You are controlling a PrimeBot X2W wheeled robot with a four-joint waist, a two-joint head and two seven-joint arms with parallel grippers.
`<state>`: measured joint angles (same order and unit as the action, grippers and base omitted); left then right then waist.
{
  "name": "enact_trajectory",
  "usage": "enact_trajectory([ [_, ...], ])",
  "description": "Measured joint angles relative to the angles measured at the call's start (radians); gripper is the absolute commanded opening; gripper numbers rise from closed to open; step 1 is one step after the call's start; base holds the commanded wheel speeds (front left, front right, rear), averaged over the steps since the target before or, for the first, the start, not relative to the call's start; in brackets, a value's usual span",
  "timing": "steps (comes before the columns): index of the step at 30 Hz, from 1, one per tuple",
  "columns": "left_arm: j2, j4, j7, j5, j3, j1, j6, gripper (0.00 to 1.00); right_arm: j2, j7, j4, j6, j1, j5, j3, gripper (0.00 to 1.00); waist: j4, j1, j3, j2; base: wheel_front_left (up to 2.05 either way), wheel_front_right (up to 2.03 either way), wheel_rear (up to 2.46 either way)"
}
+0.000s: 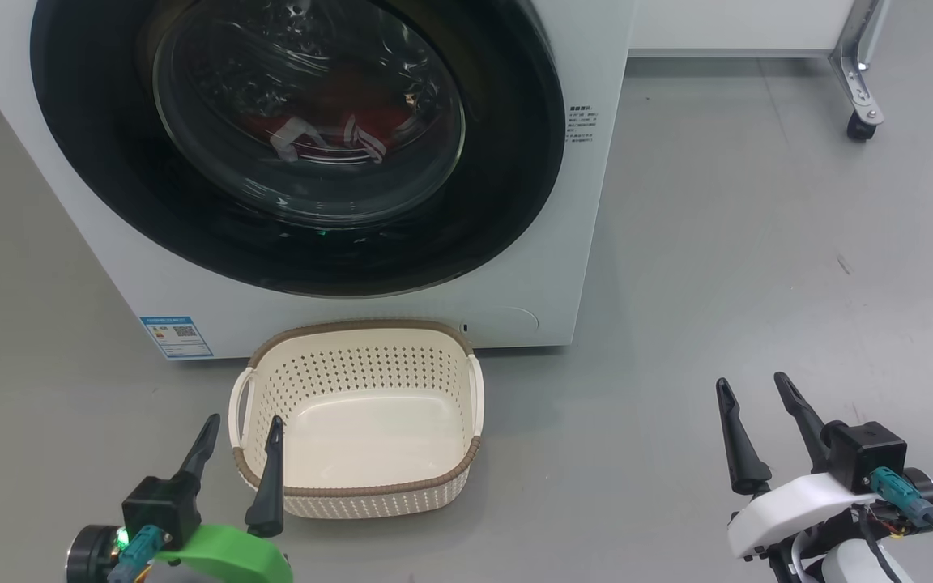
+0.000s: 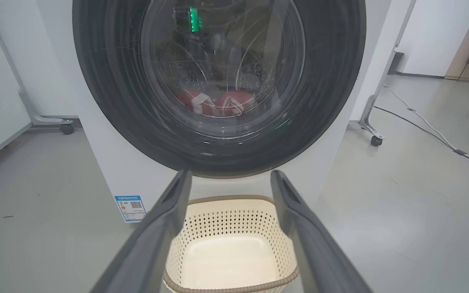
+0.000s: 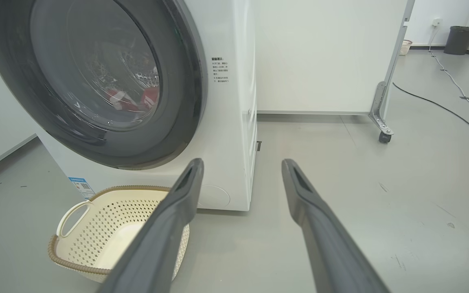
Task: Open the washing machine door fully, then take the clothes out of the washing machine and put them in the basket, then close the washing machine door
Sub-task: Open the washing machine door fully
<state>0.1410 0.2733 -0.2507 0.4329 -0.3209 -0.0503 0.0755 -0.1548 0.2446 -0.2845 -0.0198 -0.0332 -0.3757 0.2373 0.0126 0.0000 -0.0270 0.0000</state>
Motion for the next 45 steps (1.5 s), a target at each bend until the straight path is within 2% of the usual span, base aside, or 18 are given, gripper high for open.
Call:
enact_trajectory([
  [6,-0.002,0.0,0.0,-0.007,0.003,-0.008,0.0,1.0,0.004,0.0,-0.001,0.003,0.0,0.003,-0.007,1.0,0.001,0.0,-0.002,0.0,0.0,0.0,0.0],
  [7,-0.003,0.0,0.0,-0.011,0.004,-0.009,0.0,1.0,0.006,0.0,-0.001,0.009,0.0,0.004,-0.01,0.58,0.001,0.0,-0.002,0.0,0.0,0.0,0.0],
  [8,-0.004,0.0,0.0,-0.014,0.005,-0.009,0.0,1.0,0.008,0.0,-0.001,0.009,0.0,0.004,-0.013,0.0,0.002,0.0,-0.003,0.0,0.0,0.0,0.0],
  [15,-0.006,0.0,0.0,-0.023,0.01,-0.012,0.0,1.0,0.037,0.0,0.0,0.029,0.0,-0.027,-0.051,0.0,0.003,0.0,-0.005,0.0,0.0,0.0,0.0],
  [25,-0.014,-0.015,0.0,-0.026,0.016,-0.019,0.003,1.0,0.089,0.0,-0.013,0.084,-0.004,-0.23,-0.151,0.0,0.008,0.0,-0.025,0.0,0.0,0.0,0.0],
  [32,-0.022,-0.031,0.0,-0.033,0.017,-0.045,0.003,1.0,0.104,-0.008,-0.037,0.115,-0.058,-0.432,-0.21,0.0,0.014,0.0,-0.059,0.0,0.0,0.0,0.0],
  [39,-0.028,-0.057,-0.001,-0.045,0.016,-0.071,0.003,1.0,0.111,-0.098,-0.05,0.132,-0.151,-0.684,-0.278,0.0,0.024,0.0,-0.105,0.0,0.0,0.0,0.0],
  [45,-0.032,-0.07,-0.001,-0.052,0.013,-0.098,0.003,1.0,0.111,-0.193,-0.057,0.132,-0.253,-0.872,-0.323,0.0,0.034,0.0,-0.15,0.0,0.0,0.0,0.0],
])
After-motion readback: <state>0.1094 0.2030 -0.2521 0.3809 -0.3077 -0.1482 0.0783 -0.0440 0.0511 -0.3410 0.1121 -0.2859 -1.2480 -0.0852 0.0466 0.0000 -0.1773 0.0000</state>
